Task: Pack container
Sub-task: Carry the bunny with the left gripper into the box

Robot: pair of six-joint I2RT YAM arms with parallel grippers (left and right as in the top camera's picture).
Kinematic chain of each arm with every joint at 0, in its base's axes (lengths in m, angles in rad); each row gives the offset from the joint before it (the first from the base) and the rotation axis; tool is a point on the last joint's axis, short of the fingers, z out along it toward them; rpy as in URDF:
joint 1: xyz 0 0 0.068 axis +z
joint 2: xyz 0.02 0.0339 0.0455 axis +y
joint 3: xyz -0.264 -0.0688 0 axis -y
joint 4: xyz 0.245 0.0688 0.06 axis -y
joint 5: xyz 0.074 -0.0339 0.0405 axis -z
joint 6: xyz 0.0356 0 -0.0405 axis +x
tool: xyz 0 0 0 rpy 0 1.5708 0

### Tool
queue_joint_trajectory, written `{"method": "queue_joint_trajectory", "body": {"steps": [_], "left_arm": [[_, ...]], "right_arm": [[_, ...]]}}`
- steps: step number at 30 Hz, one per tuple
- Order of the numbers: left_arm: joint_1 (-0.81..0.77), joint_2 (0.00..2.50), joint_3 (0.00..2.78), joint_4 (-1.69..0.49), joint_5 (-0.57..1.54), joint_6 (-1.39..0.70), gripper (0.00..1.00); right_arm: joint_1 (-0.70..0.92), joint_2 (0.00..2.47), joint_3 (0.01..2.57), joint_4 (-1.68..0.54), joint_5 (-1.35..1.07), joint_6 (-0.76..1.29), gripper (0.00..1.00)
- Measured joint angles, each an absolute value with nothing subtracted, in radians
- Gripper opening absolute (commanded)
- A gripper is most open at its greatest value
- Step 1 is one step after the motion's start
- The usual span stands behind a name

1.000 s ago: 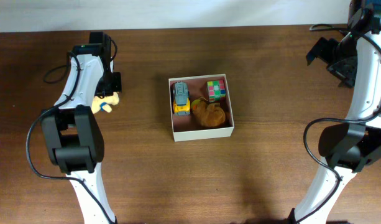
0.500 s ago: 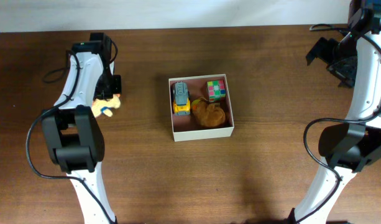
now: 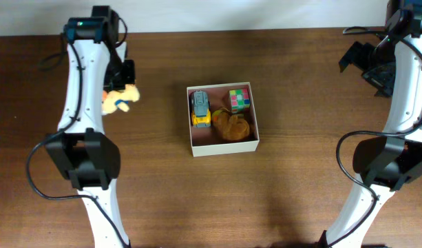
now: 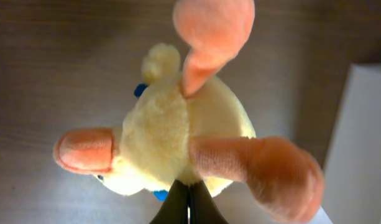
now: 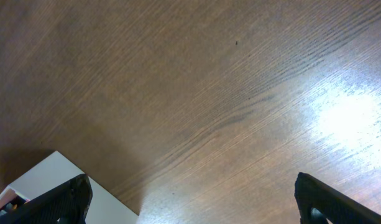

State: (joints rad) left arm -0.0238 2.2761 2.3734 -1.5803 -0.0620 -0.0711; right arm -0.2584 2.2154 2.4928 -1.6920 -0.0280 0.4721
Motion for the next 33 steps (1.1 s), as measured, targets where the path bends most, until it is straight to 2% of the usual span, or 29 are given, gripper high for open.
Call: {"method": "queue_joint_trajectory", "body": {"steps": [5,17,27,33], "left_arm": [[-0.157,2.276,2.478,-1.680,-0.058,-0.071,0.02],[-0.507,2.276,2.512,-1.684,-0.018,-0.096,0.02],[-0.654,2.276,2.511,-1.684,0.007,-0.189,0.02],[-0.679,2.276,2.473,-1.684,-0.019,-0.229,0.02]], "right_arm": [[-0.258,2.215,2.493,-1.692,-0.028,0.472,0.99],[-0.258,2.215,2.493,-1.692,-0.028,0.472,0.99],[-0.258,2.215,2.493,-1.692,-0.028,0.472,0.99],[-0.258,2.215,2.493,-1.692,-0.028,0.471,0.99]]}}
